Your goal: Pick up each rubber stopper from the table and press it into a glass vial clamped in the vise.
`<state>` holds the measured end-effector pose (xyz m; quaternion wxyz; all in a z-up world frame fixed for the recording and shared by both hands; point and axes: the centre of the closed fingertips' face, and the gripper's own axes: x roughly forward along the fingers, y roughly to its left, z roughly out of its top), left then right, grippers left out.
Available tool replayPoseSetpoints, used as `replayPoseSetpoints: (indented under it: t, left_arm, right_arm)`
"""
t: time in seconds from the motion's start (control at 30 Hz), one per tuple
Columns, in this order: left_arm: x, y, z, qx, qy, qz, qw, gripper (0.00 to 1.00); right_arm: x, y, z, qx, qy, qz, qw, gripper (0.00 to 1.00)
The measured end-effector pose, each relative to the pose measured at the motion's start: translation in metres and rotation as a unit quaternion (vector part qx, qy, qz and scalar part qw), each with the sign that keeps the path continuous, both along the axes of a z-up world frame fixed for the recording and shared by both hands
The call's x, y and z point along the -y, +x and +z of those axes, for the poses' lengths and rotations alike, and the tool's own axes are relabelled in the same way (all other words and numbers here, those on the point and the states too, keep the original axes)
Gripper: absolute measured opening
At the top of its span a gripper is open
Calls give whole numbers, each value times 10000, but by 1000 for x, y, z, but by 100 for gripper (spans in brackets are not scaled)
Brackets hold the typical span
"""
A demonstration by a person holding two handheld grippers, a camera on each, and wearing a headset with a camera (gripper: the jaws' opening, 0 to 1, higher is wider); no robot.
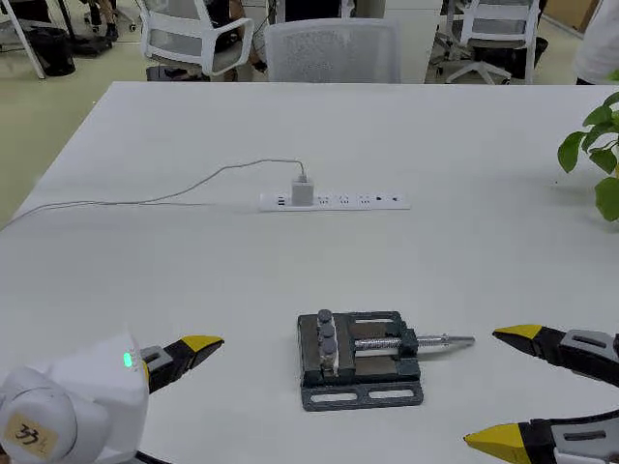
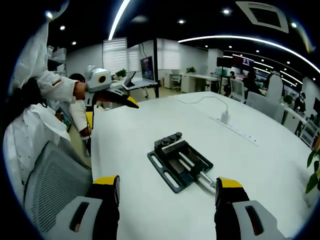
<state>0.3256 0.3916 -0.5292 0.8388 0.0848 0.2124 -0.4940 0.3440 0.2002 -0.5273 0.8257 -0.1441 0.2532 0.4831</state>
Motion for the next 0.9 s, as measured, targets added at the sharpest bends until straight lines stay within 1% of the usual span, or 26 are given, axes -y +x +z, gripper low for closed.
replayPoseSetpoints:
  t: [0.1,0.17,0.3,0.37,0.63,0.9]
  left_arm:
    - [1,-1,0,6,10,-13,10000,99]
    - [2,-1,0,-3,-15,-4,10000,99]
    - [3,0,2,30,-45,0,10000,99]
    - [3,0,2,46,-22,-8,10000,99]
    - [5,-1,4,62,-50,-30,10000,99]
    - [6,-2,5,72,-63,-30,9999,99]
  right_arm:
    - [0,0,2,28,33,6,10000,78]
    - [0,-1,3,34,-2,20,10000,78]
    - [2,-2,3,42,-14,43,10000,77]
    - [3,-2,4,49,-17,41,10000,78]
    - [4,-1,8,104,10,56,9999,78]
    - [10,1,8,151,-23,56,9999,78]
